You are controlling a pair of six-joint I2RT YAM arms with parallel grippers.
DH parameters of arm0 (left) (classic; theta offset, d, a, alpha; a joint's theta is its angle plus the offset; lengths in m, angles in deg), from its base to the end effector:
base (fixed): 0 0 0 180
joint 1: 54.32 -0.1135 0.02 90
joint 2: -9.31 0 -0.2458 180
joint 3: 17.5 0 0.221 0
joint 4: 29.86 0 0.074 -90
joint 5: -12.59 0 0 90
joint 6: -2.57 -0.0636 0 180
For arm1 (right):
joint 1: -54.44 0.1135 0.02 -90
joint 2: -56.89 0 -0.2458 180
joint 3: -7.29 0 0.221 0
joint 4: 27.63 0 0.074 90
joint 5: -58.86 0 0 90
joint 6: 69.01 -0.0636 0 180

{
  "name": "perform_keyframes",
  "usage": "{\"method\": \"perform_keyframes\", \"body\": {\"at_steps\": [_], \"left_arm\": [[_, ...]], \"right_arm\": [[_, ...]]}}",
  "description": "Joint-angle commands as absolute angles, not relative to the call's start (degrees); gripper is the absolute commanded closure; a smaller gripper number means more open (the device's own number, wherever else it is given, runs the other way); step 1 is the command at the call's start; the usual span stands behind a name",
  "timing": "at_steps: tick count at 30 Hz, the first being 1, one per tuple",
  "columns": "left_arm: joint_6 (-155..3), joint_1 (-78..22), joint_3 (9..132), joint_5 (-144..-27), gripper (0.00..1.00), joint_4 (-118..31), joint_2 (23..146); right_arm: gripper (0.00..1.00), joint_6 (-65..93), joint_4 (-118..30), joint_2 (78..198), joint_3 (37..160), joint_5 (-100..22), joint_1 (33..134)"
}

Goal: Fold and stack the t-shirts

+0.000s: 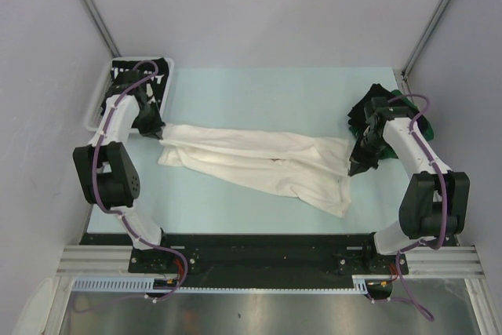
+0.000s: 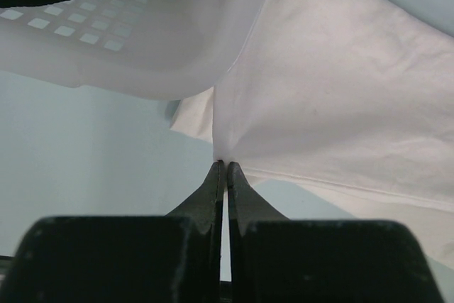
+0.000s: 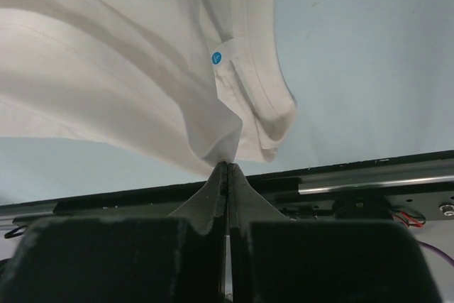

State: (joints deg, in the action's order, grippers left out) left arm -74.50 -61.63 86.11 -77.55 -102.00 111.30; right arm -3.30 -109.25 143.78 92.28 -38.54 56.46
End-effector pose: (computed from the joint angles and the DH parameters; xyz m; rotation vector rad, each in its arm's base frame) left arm 0.3351 0.0428 0.2305 -0.4918 2.7585 -0.0270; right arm 0.2426 0.0168 0.2154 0.5785 2.9970 0.2315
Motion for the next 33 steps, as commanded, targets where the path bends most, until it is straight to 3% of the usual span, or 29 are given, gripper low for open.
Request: {"method": "perform_keyframes", "body": {"at_steps": [1, 4, 7, 8, 11, 22, 33], "left_arm": [[-75.7, -62.2, 88.4, -76.2, 0.91, -102.8, 111.4], [-75.6, -62.3, 88.8, -75.5, 0.87, -103.4, 111.6], [-75.5, -62.7, 89.1, -75.0, 0.84, -103.6, 111.4], [-75.4, -62.8, 89.1, -74.8, 0.83, -103.7, 111.4], [-75.2, -63.0, 89.7, -74.2, 0.81, -104.0, 111.2], [-75.3, -63.3, 91.1, -76.9, 0.81, -103.4, 109.4], [-76.7, -63.3, 85.4, -90.6, 0.83, -98.2, 103.6]], "right_arm": [[1.0, -2.2, -109.4, 143.3, 91.9, -38.8, 56.4], [1.0, -2.3, -109.8, 144.0, 91.9, -38.7, 56.3], [0.87, -2.3, -110.5, 144.6, 91.9, -38.7, 56.4], [0.73, -2.4, -110.6, 144.8, 91.8, -38.6, 56.4], [0.59, -2.4, -111.1, 144.6, 91.8, -38.4, 56.4], [0.58, -6.7, -104.9, 142.9, 93.8, -41.3, 58.9], [0.58, -9.7, -94.5, 156.4, 107.6, -37.4, 69.0]]}}
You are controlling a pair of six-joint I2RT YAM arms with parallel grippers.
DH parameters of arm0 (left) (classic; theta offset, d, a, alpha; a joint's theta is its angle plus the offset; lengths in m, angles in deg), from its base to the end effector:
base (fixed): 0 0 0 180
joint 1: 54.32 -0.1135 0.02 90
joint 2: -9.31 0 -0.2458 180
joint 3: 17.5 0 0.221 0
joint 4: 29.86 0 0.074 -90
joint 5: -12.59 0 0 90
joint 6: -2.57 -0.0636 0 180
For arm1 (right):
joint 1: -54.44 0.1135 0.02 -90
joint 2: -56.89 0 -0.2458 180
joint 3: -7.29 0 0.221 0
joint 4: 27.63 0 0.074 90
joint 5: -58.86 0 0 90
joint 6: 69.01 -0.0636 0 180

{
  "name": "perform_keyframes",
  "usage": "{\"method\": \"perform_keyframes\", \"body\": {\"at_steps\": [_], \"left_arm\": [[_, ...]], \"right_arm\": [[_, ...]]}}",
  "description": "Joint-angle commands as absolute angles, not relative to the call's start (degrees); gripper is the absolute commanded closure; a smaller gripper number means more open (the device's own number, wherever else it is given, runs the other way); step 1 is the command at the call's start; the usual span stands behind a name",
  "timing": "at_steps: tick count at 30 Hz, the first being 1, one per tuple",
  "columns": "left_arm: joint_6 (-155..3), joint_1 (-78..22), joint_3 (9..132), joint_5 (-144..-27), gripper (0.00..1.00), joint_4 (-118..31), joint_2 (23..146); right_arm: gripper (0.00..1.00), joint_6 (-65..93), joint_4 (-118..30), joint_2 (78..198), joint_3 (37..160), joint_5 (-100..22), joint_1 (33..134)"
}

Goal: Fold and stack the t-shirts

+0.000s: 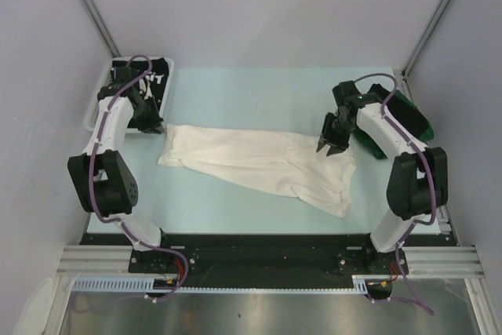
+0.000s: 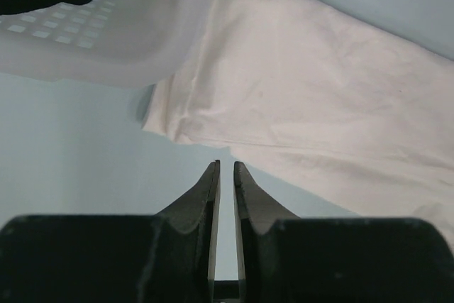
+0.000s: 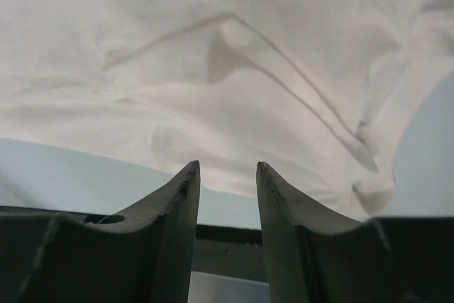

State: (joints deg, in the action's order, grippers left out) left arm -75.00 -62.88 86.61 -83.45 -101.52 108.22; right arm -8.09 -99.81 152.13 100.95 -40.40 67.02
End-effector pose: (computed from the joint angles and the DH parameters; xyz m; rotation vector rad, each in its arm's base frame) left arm 0.3303 0.0429 0.2505 -0.4678 2.6899 -0.1632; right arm 0.2921 0.0757 0.2209 0.3845 2.8862 0.3681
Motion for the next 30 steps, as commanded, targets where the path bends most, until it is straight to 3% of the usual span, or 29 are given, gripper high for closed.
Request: {"method": "perform_keyframes", "body": {"at_steps": [1, 14, 30], "left_arm": [[-76.4, -63.3, 85.2, -91.5, 0.83, -97.7, 102.8], [-77.1, -63.2, 81.0, -97.5, 0.82, -94.2, 97.9], [-77.2, -63.3, 81.2, -96.9, 0.82, -94.9, 98.1]], "right_arm": [[0.58, -9.5, -94.2, 159.0, 108.8, -37.0, 69.3], [0.57, -6.5, -96.4, 172.4, 122.5, -32.0, 71.2], [0.58, -6.8, -97.0, 168.9, 113.4, -33.2, 71.1]]}}
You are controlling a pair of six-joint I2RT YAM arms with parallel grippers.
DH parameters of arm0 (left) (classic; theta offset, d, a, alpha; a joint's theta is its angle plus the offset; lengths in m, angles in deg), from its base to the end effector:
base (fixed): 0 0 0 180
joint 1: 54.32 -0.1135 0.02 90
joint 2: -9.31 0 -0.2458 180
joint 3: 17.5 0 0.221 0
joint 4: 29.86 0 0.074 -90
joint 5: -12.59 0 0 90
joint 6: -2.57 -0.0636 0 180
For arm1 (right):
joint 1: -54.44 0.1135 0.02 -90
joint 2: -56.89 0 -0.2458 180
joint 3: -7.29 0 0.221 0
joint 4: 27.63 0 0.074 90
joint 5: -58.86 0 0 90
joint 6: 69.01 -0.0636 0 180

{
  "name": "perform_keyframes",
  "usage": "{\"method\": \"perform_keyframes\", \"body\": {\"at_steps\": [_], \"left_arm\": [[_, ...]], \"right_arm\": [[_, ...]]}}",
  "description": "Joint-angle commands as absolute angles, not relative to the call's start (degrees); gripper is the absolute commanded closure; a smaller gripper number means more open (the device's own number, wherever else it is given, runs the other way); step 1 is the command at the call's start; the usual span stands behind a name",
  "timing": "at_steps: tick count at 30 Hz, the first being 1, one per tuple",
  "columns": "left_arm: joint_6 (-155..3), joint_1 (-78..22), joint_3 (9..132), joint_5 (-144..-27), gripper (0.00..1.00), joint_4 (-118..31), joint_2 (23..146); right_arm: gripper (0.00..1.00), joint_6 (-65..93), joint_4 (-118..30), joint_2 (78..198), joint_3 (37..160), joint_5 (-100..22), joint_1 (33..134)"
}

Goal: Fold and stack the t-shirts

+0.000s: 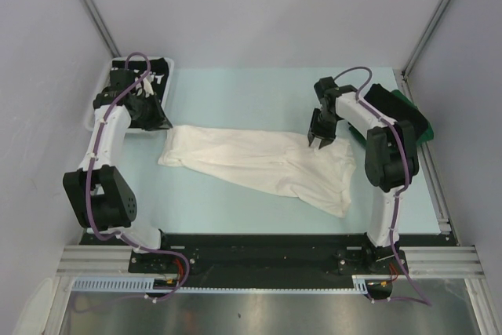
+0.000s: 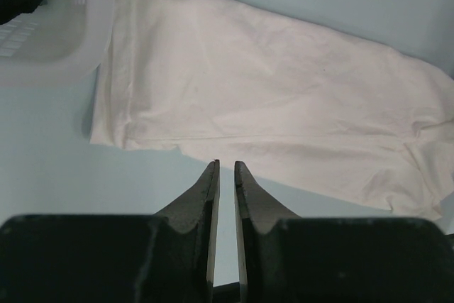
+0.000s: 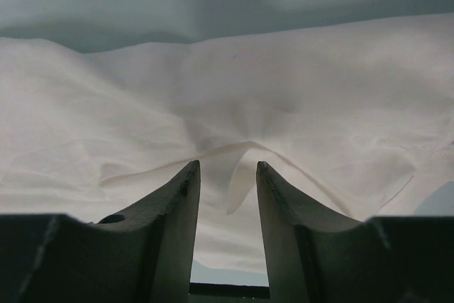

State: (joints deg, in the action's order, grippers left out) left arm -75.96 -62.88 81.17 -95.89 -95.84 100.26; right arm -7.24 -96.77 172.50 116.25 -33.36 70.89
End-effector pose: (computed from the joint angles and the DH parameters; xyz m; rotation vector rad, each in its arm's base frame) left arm 0.3132 0.0268 0.2747 -0.3291 2.5455 -0.4355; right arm 0.3633 0.1098 0.1762 0.2927 2.9061 0.1907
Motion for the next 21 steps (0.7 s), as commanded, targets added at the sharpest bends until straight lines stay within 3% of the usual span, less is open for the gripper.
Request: {"method": "perform_keyframes", "body": {"at_steps": [1, 7, 12, 21], "left_arm": [[-77.3, -63.3, 80.9, -97.0, 0.82, -94.8, 97.9], [-77.2, -63.4, 80.0, -97.2, 0.82, -94.6, 97.5], [-77.2, -63.3, 79.8, -97.4, 0.82, -94.7, 97.3], [-77.0, -63.3, 79.2, -97.7, 0.82, -94.3, 97.5]], "right_arm": [[0.59, -7.0, -96.8, 168.3, 112.9, -33.1, 71.1], [0.75, -7.0, -95.5, 167.8, 111.0, -32.8, 71.1], [0.99, -7.3, -95.2, 168.7, 111.0, -34.2, 71.2], [1.0, -8.2, -97.0, 165.3, 111.0, -36.5, 71.8]]}}
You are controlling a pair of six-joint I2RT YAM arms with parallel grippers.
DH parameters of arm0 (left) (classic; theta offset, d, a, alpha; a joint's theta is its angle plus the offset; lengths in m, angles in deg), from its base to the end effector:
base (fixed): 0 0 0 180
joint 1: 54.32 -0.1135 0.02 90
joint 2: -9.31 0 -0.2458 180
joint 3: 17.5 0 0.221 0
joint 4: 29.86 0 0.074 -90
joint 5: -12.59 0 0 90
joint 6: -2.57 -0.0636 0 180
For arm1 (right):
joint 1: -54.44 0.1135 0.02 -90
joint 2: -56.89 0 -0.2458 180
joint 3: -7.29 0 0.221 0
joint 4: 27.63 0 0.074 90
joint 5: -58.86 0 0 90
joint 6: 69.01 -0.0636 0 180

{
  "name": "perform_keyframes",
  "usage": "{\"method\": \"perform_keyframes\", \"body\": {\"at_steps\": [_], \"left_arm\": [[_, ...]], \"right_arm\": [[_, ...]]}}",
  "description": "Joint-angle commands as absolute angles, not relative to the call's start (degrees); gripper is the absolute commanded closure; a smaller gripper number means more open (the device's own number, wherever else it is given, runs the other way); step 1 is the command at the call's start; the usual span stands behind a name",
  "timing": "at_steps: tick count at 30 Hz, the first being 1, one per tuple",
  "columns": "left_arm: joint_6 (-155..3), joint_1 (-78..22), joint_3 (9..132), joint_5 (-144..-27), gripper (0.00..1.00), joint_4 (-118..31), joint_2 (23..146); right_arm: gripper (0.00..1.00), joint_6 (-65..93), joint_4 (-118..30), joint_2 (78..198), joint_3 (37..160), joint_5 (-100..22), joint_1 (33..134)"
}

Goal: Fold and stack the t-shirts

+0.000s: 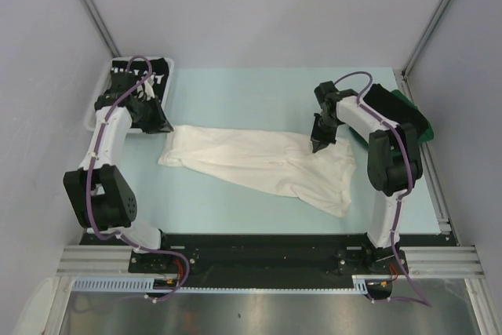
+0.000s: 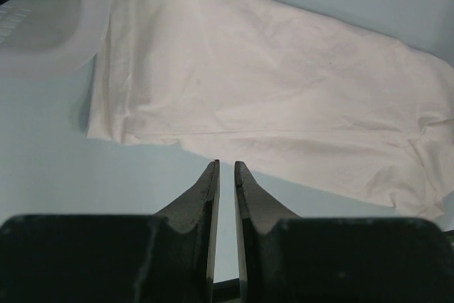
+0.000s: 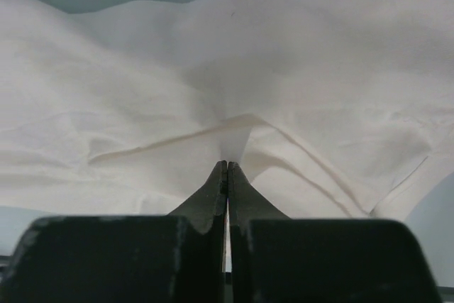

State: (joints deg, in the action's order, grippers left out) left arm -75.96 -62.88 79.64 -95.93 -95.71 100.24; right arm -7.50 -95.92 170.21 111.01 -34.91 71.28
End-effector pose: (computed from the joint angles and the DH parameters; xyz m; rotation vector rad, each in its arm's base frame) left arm 0.3111 0.0264 0.2673 -0.3373 2.5680 -0.4396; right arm 0.3472 0.1095 0.1680 0.2906 2.9502 0.2112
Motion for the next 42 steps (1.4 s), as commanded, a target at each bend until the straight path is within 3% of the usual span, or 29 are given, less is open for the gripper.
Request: {"method": "perform_keyframes", "body": {"at_steps": [1, 10, 15, 17, 37, 42], "left_arm": [[-77.0, -63.3, 79.1, -97.9, 0.82, -94.3, 97.5], [-76.8, -63.3, 78.7, -98.7, 0.82, -93.9, 97.5], [-76.8, -63.3, 78.5, -98.9, 0.82, -93.7, 97.5], [-76.8, -63.3, 78.5, -99.1, 0.81, -93.8, 97.5], [-77.4, -63.4, 78.9, -98.6, 0.81, -94.4, 97.3], [-77.4, -63.3, 79.0, -98.7, 0.81, -94.5, 97.5]], "right_arm": [[1.0, -8.2, -97.3, 164.7, 111.0, -36.7, 72.0], [1.0, -7.8, -100.1, 160.7, 109.5, -36.2, 74.4], [0.66, -7.4, -99.0, 161.7, 109.5, -34.4, 74.6], [0.64, -7.2, -98.6, 162.6, 109.5, -34.5, 74.7], [0.64, -4.8, -94.2, 169.1, 110.1, -32.6, 74.7], [0.67, -4.2, -94.1, 169.4, 110.1, -31.8, 74.7]]}}
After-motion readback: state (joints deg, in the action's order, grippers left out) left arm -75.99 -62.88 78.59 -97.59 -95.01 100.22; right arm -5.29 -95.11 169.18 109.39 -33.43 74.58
